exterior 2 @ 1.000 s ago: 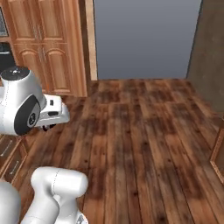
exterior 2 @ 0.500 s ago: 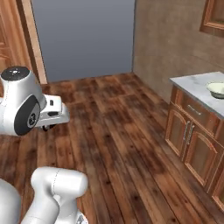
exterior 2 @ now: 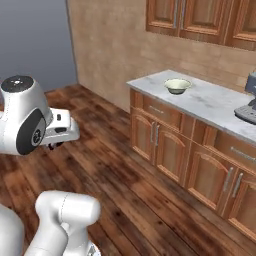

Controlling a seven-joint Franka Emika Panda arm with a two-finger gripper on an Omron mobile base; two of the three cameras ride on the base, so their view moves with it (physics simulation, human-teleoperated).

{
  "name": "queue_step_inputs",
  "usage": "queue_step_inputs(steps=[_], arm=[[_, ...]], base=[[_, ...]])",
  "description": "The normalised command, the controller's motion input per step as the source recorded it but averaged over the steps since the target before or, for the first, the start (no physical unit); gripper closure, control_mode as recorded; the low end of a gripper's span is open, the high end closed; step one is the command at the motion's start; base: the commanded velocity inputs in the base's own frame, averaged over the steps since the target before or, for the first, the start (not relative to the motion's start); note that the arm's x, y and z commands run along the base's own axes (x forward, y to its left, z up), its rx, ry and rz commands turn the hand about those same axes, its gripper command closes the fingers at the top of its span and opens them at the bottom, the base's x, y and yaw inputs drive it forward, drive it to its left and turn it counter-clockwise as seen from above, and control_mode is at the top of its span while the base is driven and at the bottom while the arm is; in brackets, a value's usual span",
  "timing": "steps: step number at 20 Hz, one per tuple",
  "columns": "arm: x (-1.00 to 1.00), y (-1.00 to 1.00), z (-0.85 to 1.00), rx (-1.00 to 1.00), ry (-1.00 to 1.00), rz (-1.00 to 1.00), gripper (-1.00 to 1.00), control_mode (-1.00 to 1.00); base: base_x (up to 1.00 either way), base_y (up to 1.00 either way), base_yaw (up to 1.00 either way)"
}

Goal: Clear the mugs and bowl far away from the sink.

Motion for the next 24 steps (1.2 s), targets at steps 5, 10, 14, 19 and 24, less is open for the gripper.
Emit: queue_step_inputs(steps=[5, 10, 14, 19, 24], arm=[[0.0, 0.0, 0.0, 0.0, 0.0, 0.0, 1.0, 1.0], [0.0, 0.0, 0.0, 0.0, 0.0, 0.0, 1.0, 1.0], [0.0, 0.0, 0.0, 0.0, 0.0, 0.0, 1.0, 1.0], [0.0, 0.0, 0.0, 0.0, 0.0, 0.0, 1.0, 1.0], [0.0, 0.0, 0.0, 0.0, 0.0, 0.0, 1.0, 1.0]], base=[[0.72, 0.0, -0.65], [1.0, 0.13, -0.53], [1.0, 0.11, -0.45], [0.94, 0.37, -0.47], [0.75, 0.77, -0.41]])
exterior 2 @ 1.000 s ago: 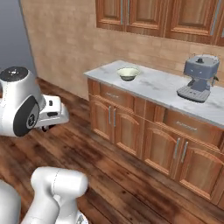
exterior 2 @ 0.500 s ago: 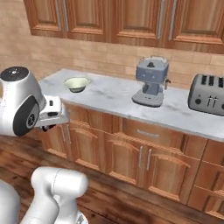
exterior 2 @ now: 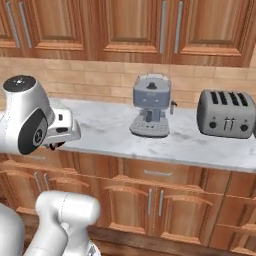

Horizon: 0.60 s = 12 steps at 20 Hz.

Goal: Clear the mugs and bowl far away from the sink.

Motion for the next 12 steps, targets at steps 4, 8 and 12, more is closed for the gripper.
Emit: queue_step_inputs(steps=[4, 8, 12], arm=[[0.0, 0.0, 0.0, 0.0, 0.0, 0.0, 1.0, 1.0], [0.0, 0.0, 0.0, 0.0, 0.0, 0.0, 1.0, 1.0], [0.0, 0.0, 0.0, 0.0, 0.0, 0.0, 1.0, 1.0]], base=[[0.51, 0.94, -0.28], [0.46, 0.27, -0.16], [0.37, 0.0, 0.0]])
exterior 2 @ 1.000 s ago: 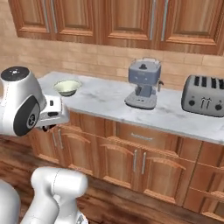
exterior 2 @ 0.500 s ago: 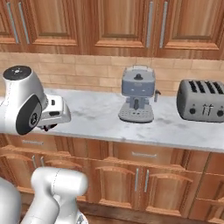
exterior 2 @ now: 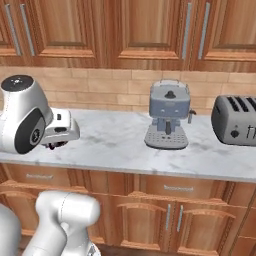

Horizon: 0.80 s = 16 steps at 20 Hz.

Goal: Clear the mugs and bowl far away from the sink.

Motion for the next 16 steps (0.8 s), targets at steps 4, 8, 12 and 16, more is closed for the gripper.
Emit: queue_step_inputs(steps=[4, 8, 12, 16], arm=[[0.0, 0.0, 0.0, 0.0, 0.0, 0.0, 1.0, 1.0], [0.0, 0.0, 0.0, 0.0, 0.0, 0.0, 1.0, 1.0], [0.0, 0.0, 0.0, 0.0, 0.0, 0.0, 1.0, 1.0], [0.0, 0.0, 0.0, 0.0, 0.0, 0.0, 1.0, 1.0]], base=[[0.35, 0.0, 0.0], [0.5, 0.0, 0.0], [0.7, 0.0, 0.0], [0.48, 0.0, 0.0]])
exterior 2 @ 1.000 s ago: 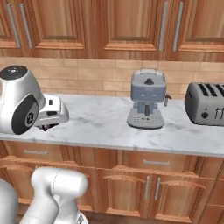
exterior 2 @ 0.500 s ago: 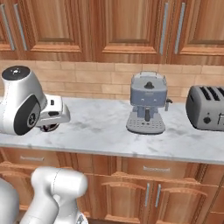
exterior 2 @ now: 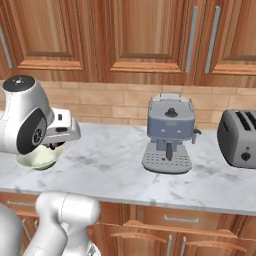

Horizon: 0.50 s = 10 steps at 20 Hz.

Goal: Clear the mugs and bowl far away from the sink.

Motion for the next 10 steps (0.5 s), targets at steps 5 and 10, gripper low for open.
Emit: queue_step_inputs(steps=[5, 10], arm=[[0.24, 0.05, -0.35, 0.0, 0.08, 0.0, 1.0, -1.0], [0.52, 0.1, -0.86, 0.01, 0.15, 0.0, 1.0, -1.0]], base=[[0.16, 0.03, 0.0], [0.0, 0.0, 0.0]])
